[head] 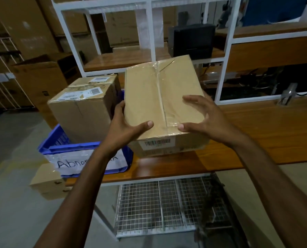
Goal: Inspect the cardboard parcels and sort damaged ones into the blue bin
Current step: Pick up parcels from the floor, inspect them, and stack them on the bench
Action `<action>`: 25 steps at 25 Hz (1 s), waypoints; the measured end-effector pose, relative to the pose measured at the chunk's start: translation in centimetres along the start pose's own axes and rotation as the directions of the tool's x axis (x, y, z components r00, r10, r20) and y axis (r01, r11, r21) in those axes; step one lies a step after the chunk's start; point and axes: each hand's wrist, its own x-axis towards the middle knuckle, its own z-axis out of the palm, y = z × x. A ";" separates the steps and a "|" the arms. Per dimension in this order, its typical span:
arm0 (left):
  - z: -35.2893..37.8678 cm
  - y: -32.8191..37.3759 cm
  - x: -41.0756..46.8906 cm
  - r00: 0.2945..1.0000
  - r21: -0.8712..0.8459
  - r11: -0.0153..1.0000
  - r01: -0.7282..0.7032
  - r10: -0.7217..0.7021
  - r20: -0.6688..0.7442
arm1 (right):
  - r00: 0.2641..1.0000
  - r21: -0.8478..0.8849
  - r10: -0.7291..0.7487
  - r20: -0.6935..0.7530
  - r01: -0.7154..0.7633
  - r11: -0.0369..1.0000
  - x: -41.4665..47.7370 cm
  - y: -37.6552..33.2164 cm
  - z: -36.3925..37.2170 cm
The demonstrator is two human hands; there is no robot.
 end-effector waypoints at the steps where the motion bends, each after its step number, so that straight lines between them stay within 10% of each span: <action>1: 0.2 0.2 -0.1 0.999 0.019 0.999 -0.028 0.029 -0.023 | 1.000 -0.003 -0.003 0.011 0.003 1.000 0.0 0.1 0.0; 7: -2.3 1.6 0.7 0.946 0.098 0.970 -0.224 0.192 0.261 | 0.999 -0.012 -0.032 0.040 0.033 0.999 0.0 -0.4 -2.6; 20: -0.6 5.7 1.1 0.939 -0.149 0.962 -0.230 0.179 -0.294 | 0.938 0.323 0.090 -0.333 0.024 0.946 1.4 -1.7 -1.5; 25: -2.2 3.6 1.7 0.975 -0.052 0.977 -0.206 0.209 0.077 | 0.930 0.364 0.124 -0.345 0.011 0.931 1.0 -1.3 -0.9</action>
